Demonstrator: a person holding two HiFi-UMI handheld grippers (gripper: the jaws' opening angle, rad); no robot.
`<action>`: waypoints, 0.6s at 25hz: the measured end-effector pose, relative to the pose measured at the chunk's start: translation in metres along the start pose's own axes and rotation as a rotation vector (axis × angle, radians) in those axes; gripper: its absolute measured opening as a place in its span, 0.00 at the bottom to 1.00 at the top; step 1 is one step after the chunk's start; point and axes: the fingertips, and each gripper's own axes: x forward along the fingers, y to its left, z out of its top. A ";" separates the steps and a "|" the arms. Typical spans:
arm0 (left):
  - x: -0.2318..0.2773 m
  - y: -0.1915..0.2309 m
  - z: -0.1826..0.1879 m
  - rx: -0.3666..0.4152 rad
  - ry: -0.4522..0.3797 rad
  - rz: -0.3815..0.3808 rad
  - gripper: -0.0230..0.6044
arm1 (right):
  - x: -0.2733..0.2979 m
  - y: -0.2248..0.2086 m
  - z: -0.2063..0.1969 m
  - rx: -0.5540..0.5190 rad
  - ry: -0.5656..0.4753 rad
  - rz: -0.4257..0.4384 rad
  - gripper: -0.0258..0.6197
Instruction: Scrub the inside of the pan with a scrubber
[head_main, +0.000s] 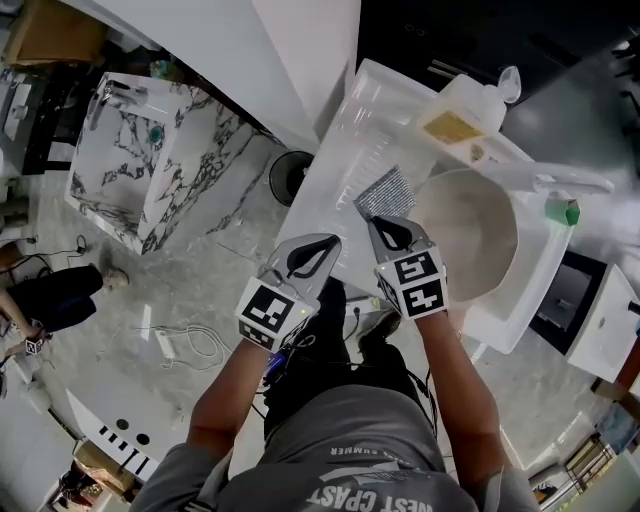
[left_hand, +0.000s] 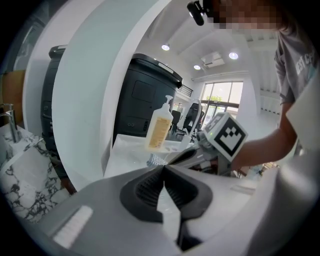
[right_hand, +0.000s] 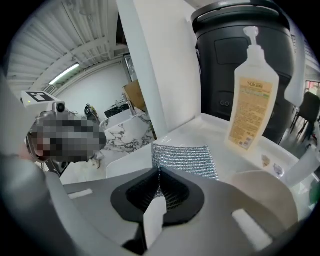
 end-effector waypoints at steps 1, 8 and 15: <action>0.001 -0.002 0.001 0.003 0.001 -0.003 0.04 | -0.006 -0.004 0.000 0.010 -0.008 -0.008 0.07; 0.012 -0.021 0.006 0.020 0.001 -0.035 0.04 | -0.050 -0.042 -0.019 0.106 -0.047 -0.096 0.07; 0.017 -0.033 0.004 0.028 0.011 -0.052 0.04 | -0.073 -0.075 -0.057 0.194 -0.020 -0.164 0.07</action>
